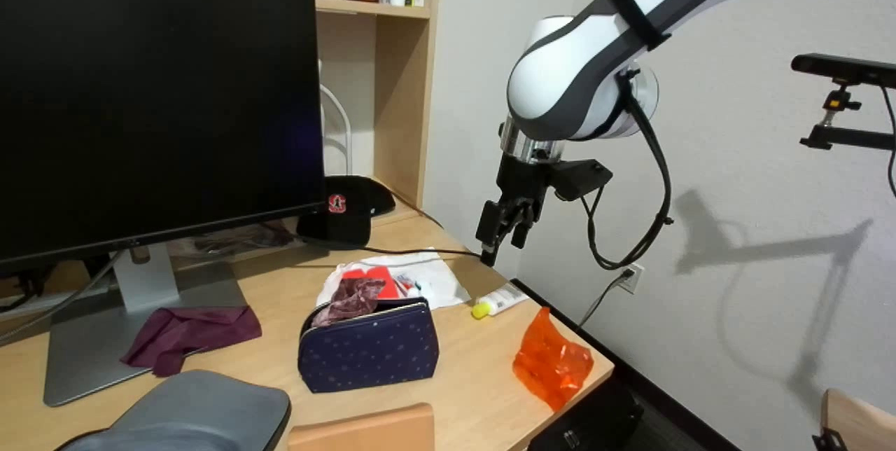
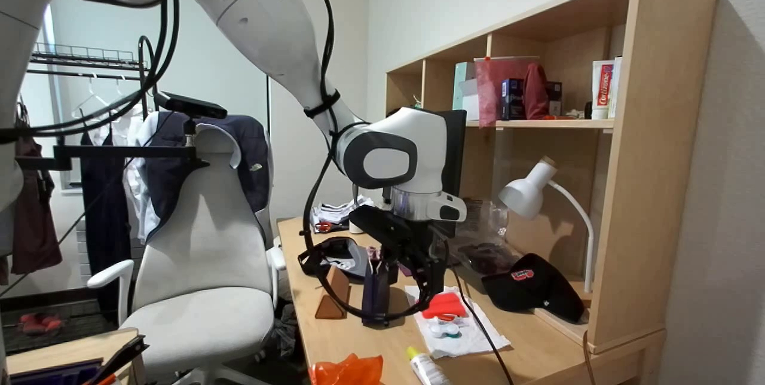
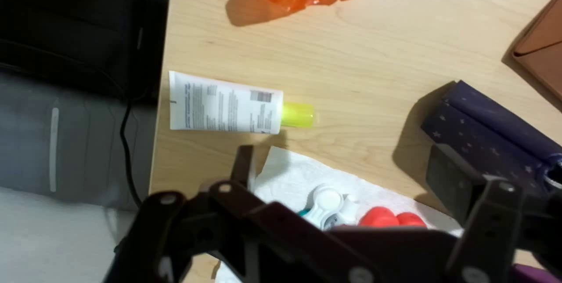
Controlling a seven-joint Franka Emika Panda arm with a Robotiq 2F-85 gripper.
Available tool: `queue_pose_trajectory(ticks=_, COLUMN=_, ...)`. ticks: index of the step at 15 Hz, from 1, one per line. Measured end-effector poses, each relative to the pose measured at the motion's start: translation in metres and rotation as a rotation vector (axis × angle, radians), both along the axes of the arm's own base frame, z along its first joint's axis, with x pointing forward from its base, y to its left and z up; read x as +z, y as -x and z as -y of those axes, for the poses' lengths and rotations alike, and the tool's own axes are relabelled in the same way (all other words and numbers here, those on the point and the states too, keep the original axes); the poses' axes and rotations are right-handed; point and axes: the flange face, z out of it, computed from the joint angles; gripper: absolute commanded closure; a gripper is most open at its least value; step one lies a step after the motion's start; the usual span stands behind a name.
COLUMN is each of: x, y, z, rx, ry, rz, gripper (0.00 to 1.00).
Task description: Move the bottle to the right edge of the desk
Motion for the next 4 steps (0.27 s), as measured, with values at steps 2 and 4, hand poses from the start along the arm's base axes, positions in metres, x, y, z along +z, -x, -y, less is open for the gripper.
queue_pose_trajectory(ticks=2, x=0.0016, y=-0.0024, z=-0.0028, rx=-0.011, ry=0.036, rz=-0.038, gripper=0.0)
queue_pose_trajectory(ticks=4, x=0.0058, y=-0.0077, z=-0.009, rx=-0.001, ry=0.034, rz=-0.052, gripper=0.0)
